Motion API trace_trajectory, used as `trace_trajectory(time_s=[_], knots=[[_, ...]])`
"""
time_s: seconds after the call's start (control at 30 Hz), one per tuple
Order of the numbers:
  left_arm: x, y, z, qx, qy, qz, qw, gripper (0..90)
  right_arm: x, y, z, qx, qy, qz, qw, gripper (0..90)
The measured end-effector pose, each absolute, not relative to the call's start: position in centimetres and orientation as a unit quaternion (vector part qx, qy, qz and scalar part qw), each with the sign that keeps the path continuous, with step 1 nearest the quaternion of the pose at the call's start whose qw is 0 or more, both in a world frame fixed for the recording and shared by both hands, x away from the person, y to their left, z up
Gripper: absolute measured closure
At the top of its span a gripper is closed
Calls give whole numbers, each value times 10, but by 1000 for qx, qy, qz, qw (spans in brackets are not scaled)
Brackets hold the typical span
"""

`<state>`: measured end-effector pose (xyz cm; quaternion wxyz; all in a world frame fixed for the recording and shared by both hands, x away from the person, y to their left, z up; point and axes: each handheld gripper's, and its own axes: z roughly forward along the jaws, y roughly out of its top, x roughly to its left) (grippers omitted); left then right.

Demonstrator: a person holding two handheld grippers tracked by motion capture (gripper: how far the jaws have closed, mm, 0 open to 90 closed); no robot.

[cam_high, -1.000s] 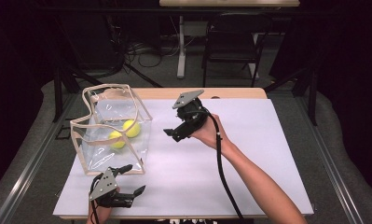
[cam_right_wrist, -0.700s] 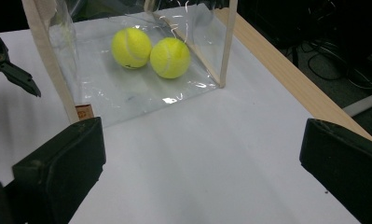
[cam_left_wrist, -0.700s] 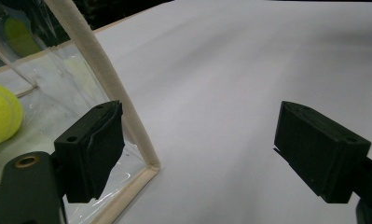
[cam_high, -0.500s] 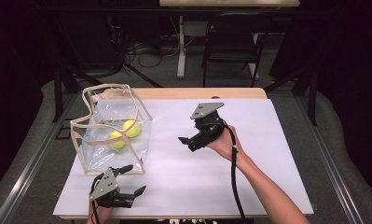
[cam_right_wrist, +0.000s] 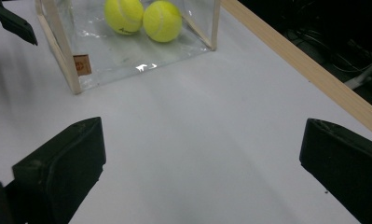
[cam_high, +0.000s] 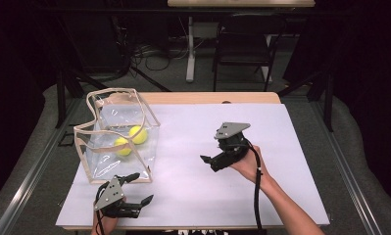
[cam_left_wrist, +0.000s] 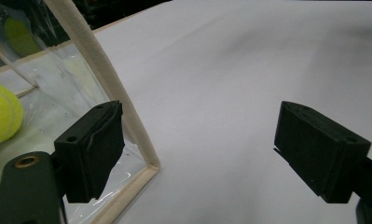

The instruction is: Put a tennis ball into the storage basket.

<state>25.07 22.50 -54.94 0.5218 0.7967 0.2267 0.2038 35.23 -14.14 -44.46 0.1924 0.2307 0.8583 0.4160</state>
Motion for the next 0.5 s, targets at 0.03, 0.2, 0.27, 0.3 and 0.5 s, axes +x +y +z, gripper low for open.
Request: trace_trajectory(time_s=[0.03,0.2,0.27,0.3,0.5], knots=[[251,225,-549,797,227,204,522,160,351,-144,-446,232,858,415,193,0],[251,225,-550,796,229,204,522,160,343,-155,-454,240,855,415,197,0],[251,225,-550,796,228,203,522,160,339,-159,-457,241,855,414,201,0],[251,225,-549,797,228,205,520,160,338,-161,-458,243,853,415,200,0],[251,225,-550,796,229,204,522,160,327,-172,-468,252,852,412,203,0]])
